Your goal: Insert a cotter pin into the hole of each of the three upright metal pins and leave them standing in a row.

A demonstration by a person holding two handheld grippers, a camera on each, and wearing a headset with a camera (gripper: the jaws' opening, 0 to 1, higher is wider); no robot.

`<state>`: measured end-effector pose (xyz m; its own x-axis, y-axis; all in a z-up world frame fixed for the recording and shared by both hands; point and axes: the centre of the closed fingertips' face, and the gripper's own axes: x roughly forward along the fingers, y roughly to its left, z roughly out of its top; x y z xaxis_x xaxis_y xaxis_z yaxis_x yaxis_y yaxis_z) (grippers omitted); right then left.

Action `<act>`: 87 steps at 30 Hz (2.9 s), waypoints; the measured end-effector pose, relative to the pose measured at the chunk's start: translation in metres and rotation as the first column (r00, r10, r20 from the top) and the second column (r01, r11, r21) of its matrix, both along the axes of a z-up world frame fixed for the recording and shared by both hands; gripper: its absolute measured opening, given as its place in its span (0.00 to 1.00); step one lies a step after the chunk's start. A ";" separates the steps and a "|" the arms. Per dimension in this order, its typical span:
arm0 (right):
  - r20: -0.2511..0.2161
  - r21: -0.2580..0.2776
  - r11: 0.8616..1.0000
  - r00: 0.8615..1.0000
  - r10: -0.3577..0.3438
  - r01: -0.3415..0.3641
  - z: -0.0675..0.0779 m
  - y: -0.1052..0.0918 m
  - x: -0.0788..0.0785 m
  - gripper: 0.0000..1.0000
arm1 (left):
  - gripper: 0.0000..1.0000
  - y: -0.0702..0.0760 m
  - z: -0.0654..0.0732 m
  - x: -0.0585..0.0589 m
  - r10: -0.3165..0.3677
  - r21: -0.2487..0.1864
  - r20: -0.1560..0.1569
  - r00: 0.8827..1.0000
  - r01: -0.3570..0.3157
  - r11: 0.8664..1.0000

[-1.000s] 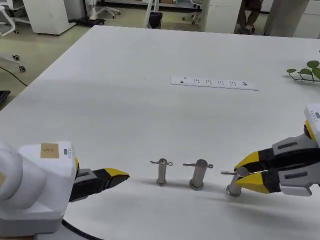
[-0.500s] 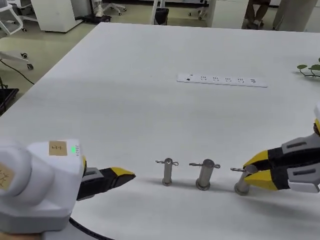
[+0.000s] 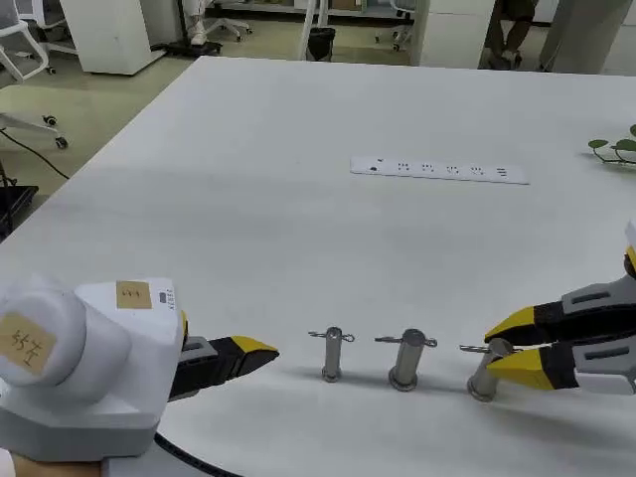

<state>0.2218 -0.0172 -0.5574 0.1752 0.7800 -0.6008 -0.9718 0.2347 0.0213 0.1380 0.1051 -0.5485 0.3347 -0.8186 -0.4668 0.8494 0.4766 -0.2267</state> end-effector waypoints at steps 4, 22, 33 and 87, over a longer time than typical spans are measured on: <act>0.003 0.034 0.999 1.000 -0.012 0.012 0.013 -0.001 -0.003 0.29 | 0.99 -0.002 0.000 0.000 -0.025 0.013 0.003 1.000 0.025 1.000; -0.007 0.172 0.970 0.985 -0.174 0.173 0.040 0.001 -0.036 0.54 | 0.99 0.002 0.016 0.018 0.076 -0.051 0.021 0.997 -0.075 0.996; -0.025 0.184 0.954 0.971 -0.237 0.238 0.046 0.003 -0.049 0.65 | 0.98 0.010 0.021 0.019 0.123 -0.066 0.060 0.991 -0.119 0.991; -0.128 0.028 0.842 0.838 -0.531 0.538 0.021 -0.038 -0.065 0.98 | 0.99 0.044 -0.016 -0.007 0.200 0.099 -0.084 0.976 -0.191 0.977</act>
<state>0.1567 -0.0556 -0.5366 0.5106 0.6194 -0.5963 -0.6856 0.7119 0.1524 0.1305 0.1494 -0.5650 0.4361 -0.6950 -0.5716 0.7150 0.6533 -0.2489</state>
